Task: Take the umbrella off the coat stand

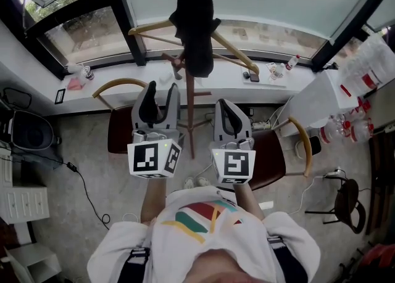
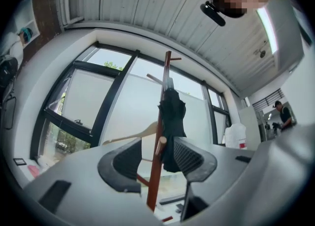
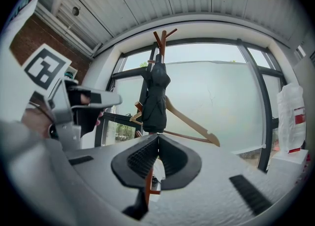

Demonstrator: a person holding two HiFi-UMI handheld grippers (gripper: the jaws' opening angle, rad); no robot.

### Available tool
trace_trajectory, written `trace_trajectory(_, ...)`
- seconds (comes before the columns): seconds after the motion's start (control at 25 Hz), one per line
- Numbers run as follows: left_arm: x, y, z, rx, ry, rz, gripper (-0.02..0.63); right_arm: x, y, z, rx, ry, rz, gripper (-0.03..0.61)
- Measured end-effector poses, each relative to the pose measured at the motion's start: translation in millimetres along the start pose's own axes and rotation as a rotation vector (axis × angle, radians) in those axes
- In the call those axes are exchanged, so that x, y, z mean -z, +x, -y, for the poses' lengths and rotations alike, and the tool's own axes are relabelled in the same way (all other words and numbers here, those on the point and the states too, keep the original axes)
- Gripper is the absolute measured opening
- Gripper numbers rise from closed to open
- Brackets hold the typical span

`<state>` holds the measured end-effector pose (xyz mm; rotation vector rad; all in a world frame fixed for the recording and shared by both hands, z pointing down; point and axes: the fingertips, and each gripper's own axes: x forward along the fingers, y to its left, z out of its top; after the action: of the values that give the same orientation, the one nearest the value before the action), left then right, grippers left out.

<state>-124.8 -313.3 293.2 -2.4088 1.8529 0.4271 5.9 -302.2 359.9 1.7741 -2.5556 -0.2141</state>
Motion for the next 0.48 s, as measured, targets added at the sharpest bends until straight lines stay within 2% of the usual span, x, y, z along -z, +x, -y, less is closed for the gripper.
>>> trace_trajectory(0.12, -38, 22, 4, 0.045, -0.029, 0.051, 0.225, 4, -4, 6, 0.014, 0.000, -0.013, 0.000)
trace_trajectory(0.24, -55, 48, 13, 0.121, -0.026, 0.080, 0.286, 5, -7, 12, 0.027, 0.006, -0.015, 0.000)
trace_trajectory(0.36, -55, 72, 25, 0.193, -0.042, 0.033, 0.310, 3, -9, 15, 0.029, 0.010, -0.009, 0.000)
trace_trajectory(0.48, -52, 90, 34, 0.213, -0.045, -0.024, 0.330, 2, -10, 16, 0.029, 0.011, -0.005, 0.000)
